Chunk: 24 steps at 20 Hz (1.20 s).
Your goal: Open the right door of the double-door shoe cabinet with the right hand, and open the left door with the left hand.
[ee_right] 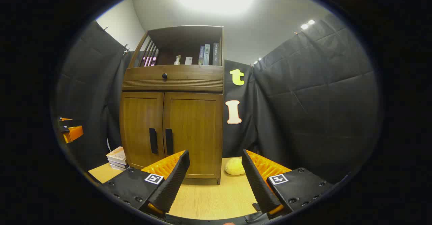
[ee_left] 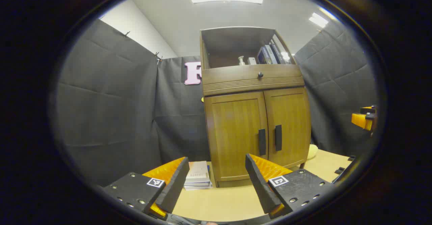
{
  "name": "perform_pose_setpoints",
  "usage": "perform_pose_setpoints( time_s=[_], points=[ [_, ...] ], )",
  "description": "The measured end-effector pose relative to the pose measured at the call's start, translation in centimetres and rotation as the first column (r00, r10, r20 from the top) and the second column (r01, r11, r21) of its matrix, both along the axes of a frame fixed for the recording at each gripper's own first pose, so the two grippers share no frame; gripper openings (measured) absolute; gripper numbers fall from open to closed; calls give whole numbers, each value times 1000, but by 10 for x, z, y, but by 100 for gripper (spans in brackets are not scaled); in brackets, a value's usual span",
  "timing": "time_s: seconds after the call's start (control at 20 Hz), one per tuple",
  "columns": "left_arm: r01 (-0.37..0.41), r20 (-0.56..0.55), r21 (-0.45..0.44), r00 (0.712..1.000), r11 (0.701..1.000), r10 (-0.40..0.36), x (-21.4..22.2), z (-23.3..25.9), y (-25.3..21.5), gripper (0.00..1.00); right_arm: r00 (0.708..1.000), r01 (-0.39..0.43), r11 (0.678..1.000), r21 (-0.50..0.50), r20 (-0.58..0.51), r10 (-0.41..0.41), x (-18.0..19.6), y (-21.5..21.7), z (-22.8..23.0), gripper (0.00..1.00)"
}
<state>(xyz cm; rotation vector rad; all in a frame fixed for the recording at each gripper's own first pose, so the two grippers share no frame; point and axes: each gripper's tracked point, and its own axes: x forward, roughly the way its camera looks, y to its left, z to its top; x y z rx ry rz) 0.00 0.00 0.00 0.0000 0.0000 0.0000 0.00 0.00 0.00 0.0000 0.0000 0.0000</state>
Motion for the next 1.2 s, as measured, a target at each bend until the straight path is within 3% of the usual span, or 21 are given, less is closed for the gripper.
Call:
perform_pose_setpoints(
  time_s=[0.55, 1.2],
  points=[
    [0, 15, 11, 1000, 1000, 0, -2, 3, -2, 97, 1000, -20, 1000, 7, -10, 20, 11, 9, -2, 97],
    [-113, 10, 1, 994, 994, 113, -28, 8, 36, 97, 991, -127, 992, 23, 52, 126, 84, 55, 18, 98]
  ],
)
